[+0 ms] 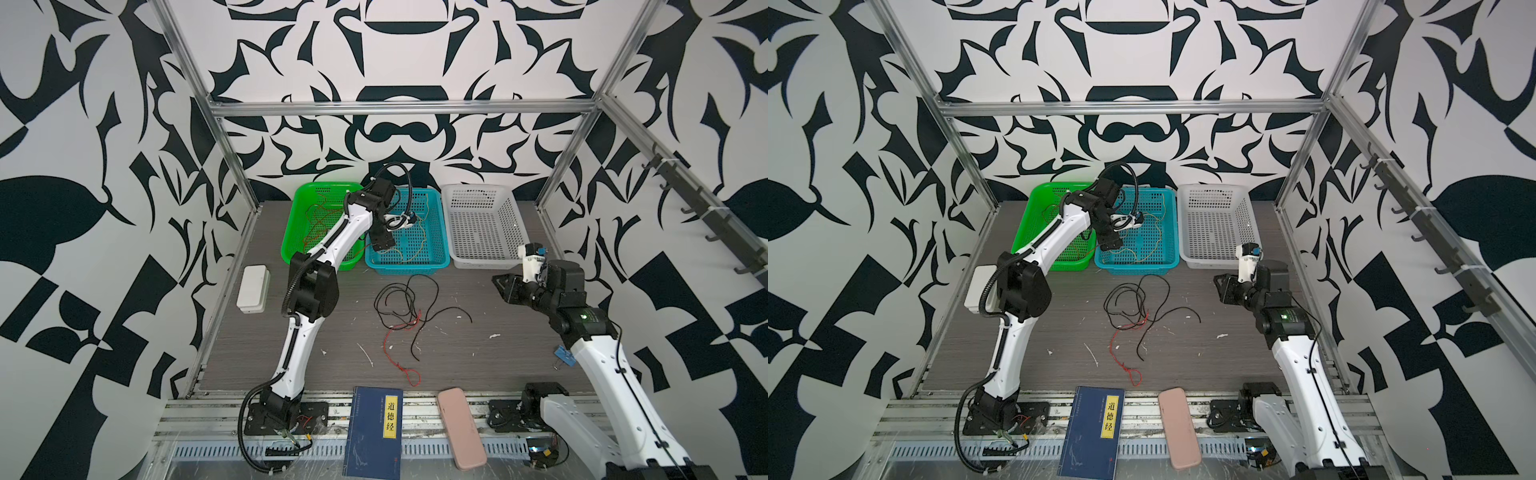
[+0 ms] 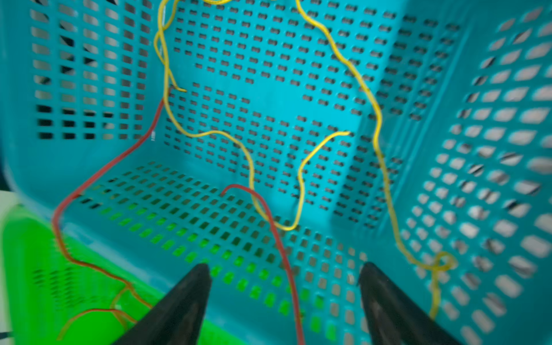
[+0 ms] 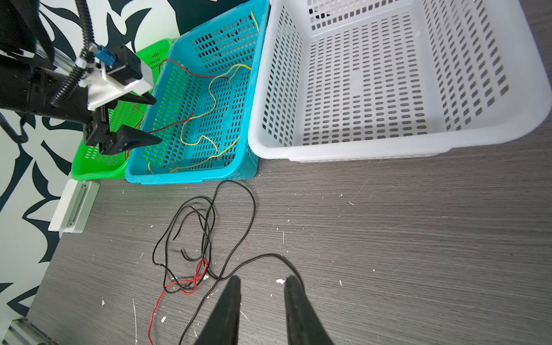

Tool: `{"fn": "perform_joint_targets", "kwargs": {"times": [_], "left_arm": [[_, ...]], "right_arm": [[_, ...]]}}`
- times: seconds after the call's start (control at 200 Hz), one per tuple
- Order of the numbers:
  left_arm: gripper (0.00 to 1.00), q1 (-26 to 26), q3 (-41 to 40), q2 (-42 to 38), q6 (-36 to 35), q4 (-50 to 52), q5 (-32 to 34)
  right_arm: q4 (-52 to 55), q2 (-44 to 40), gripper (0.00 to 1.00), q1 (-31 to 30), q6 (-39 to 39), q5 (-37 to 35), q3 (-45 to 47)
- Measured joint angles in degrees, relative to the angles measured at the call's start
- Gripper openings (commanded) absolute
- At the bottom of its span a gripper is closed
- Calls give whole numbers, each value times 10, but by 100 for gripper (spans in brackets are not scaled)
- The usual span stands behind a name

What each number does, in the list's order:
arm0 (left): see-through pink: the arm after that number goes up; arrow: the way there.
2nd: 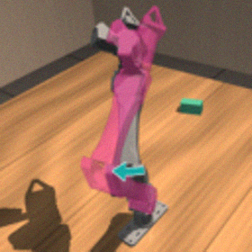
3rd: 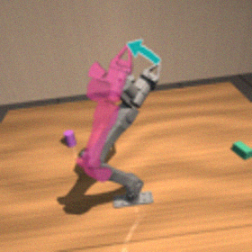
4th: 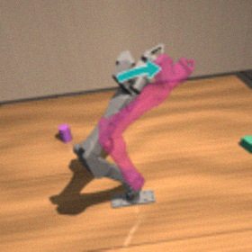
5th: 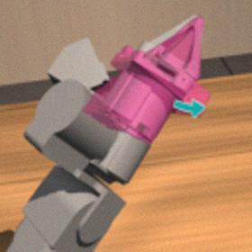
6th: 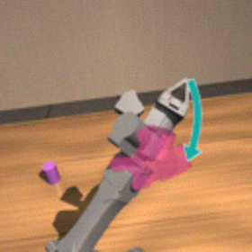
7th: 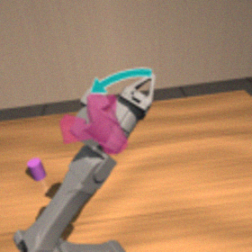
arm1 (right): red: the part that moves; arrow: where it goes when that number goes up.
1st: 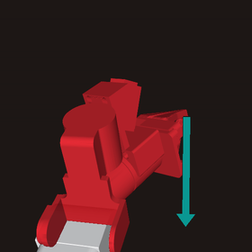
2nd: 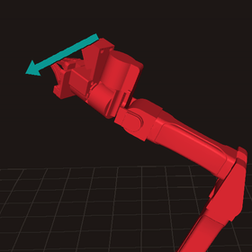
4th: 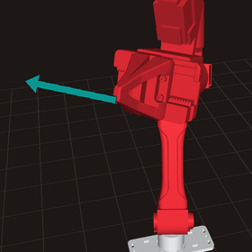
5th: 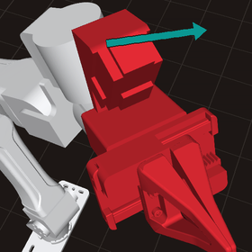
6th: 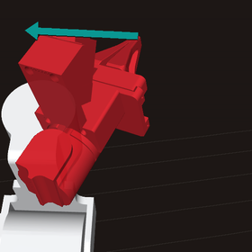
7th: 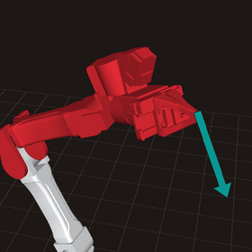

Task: Untangle and sort cables by color
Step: Pick up the cable from the container.

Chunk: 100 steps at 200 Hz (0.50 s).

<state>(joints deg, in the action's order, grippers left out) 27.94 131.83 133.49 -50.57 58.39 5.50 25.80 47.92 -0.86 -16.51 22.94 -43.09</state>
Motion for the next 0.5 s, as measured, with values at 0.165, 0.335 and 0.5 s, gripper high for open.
{"fn": "perform_joint_targets", "kwargs": {"times": [0.165, 0.335, 0.5], "left_arm": [[76, -8, -15, 2, -6, -16, 15], [74, -10, -36, 5, -16, -31, 23], [42, -9, -40, 18, -20, -44, 31]], "right_arm": [[0, 0, 29, 0, 1, 0, 0], [0, 0, 29, 0, 1, 0, 0], [0, 0, 29, 0, 1, 0, 2]]}}
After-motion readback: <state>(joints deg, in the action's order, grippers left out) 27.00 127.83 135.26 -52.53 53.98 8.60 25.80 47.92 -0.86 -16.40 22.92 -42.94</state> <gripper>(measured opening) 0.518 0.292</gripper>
